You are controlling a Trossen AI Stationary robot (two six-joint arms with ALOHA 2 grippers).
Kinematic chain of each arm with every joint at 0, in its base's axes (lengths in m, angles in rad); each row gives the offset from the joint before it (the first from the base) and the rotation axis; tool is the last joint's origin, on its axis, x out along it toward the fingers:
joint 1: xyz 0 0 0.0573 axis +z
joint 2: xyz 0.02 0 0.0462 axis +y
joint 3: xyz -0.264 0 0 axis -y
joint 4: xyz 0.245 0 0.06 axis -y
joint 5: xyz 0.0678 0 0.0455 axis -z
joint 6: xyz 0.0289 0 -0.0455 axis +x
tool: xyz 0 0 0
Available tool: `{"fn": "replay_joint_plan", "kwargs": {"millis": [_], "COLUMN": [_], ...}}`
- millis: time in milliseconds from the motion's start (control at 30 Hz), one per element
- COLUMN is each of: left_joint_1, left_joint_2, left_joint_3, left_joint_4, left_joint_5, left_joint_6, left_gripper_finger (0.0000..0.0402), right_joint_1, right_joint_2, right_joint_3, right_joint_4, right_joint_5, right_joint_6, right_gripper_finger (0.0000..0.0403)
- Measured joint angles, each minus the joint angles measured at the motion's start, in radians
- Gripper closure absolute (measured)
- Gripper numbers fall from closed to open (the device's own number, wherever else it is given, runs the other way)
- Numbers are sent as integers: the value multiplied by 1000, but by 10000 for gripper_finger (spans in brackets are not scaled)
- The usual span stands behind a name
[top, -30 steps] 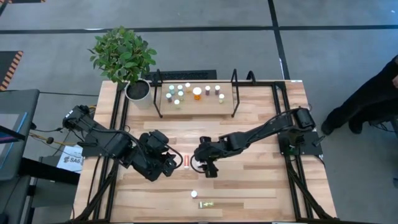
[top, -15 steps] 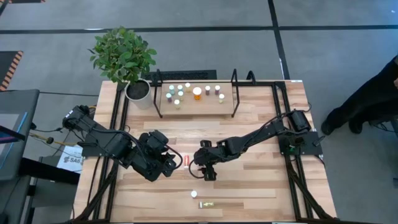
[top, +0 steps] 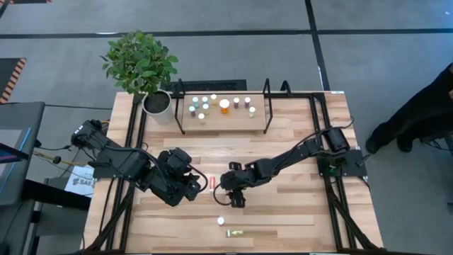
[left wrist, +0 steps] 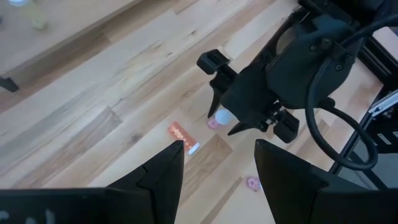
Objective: Pick and place medicine bottles onto shelf by color
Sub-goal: Put the pink pill bottle on the shelf
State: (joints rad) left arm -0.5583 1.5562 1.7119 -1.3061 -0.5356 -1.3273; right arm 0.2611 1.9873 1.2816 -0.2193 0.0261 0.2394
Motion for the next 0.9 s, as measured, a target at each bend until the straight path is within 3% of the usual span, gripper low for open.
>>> {"fn": "replay_joint_plan", "kwargs": {"millis": [433,667,900], "left_joint_1": [0,5,35], "left_joint_2": [0,0,0], "left_joint_3": [0,0,0], "left_joint_4": [-14,-15,-43], "left_joint_5": [1,3,7], "left_joint_6": [14,26,76], "left_gripper_finger": [219,219,219], "right_joint_1": [-1,-30,-138], "right_joint_2": [0,-71,-200], "right_joint_3": [0,0,0], "right_joint_4": [-4,-66,-198], "right_joint_5": [0,-1,0], "right_joint_6": [18,16,-35], "right_gripper_finger": [268,265,258]}}
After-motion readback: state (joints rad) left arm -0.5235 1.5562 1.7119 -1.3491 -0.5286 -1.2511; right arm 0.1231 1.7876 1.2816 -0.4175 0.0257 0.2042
